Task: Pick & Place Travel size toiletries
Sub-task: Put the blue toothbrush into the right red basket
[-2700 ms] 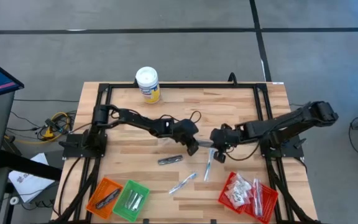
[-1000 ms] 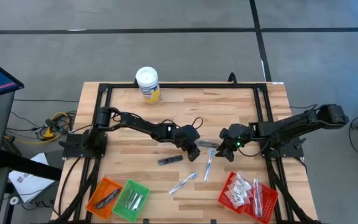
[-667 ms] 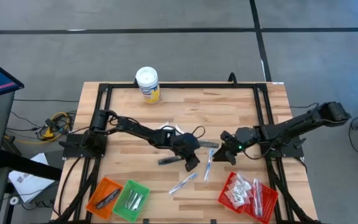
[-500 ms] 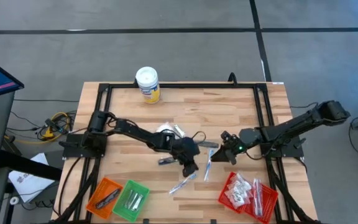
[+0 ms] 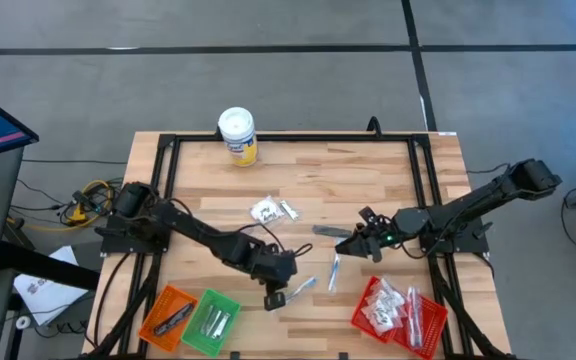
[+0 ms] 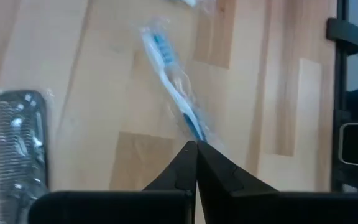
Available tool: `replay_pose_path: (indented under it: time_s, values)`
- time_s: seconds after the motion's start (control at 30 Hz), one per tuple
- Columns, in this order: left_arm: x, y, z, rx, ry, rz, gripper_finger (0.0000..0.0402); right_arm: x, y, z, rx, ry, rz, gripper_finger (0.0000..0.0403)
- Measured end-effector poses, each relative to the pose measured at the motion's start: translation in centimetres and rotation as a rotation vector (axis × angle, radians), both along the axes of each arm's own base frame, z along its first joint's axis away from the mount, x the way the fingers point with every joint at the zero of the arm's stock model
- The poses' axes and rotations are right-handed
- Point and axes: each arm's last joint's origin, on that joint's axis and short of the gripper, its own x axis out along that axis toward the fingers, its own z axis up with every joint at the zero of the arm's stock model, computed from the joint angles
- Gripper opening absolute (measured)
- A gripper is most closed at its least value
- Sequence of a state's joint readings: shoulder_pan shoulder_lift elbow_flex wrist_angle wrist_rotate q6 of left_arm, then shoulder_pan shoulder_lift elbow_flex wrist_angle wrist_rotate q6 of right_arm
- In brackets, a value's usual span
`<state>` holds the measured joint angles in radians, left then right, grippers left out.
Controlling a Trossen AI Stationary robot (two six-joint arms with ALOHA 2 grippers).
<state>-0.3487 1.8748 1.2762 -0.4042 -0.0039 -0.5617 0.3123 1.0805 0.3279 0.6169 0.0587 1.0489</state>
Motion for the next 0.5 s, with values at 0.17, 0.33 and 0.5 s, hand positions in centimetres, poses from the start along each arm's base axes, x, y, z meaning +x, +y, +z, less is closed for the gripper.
replay_pose_path:
  time_s: [0.17, 0.33, 0.5]
  values:
    - [0.3, -0.4, -0.4, -0.068, 0.001, -0.009, 0.0037, 0.0, -0.1, 0.0, -0.001, 0.000, -0.029, 0.0120]
    - [0.2, -2.3, -1.3, -0.082, -0.008, -0.037, 0.0123, 0.0, -0.2, 0.0, 0.021, 0.004, -0.074, 0.0120]
    - [-1.1, -5.3, -1.7, 0.114, -0.091, 0.006, 0.0187, 0.1, -0.2, 0.1, 0.028, -0.010, -0.079, 0.0120]
